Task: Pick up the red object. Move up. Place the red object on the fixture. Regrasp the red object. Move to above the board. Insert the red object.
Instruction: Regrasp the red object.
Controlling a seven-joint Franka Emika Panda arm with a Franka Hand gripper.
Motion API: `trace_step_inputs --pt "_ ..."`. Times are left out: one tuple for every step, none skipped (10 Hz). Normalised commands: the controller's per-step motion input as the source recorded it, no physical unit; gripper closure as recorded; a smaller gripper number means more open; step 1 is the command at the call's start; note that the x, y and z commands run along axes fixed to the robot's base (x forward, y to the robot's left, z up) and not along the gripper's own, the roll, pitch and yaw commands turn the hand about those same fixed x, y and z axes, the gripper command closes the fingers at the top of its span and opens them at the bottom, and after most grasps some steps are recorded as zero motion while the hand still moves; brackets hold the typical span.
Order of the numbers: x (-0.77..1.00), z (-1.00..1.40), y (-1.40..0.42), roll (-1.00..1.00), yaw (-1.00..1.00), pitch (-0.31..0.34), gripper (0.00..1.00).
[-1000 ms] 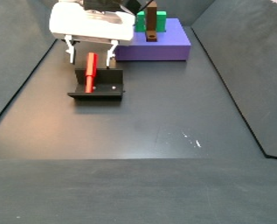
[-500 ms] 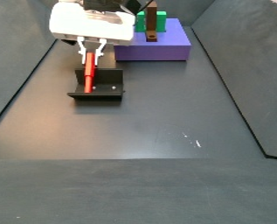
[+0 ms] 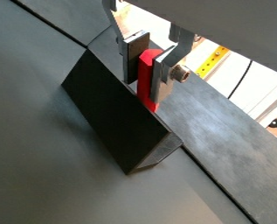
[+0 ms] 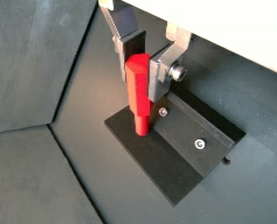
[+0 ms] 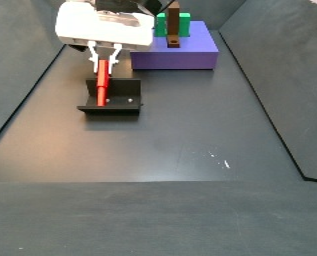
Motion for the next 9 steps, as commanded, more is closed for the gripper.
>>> trace_step_inputs --pt "0.00 0.00 0.00 0.00 0.00 0.000 1.00" --pt "0.00 0.00 0.00 0.00 0.00 0.000 1.00" --pt "0.00 0.00 0.00 0.00 0.00 0.000 1.00" --pt "0.00 0.00 0.00 0.00 0.00 0.000 1.00" --pt "0.00 0.00 0.00 0.00 0.00 0.000 1.00" --pt "0.00 0.00 0.00 0.00 0.00 0.000 1.00" --pt "0.00 0.00 0.00 0.00 0.00 0.000 1.00" --pt "0.00 0.00 0.00 0.00 0.00 0.000 1.00" --pt "0.00 0.00 0.00 0.00 0.00 0.000 1.00"
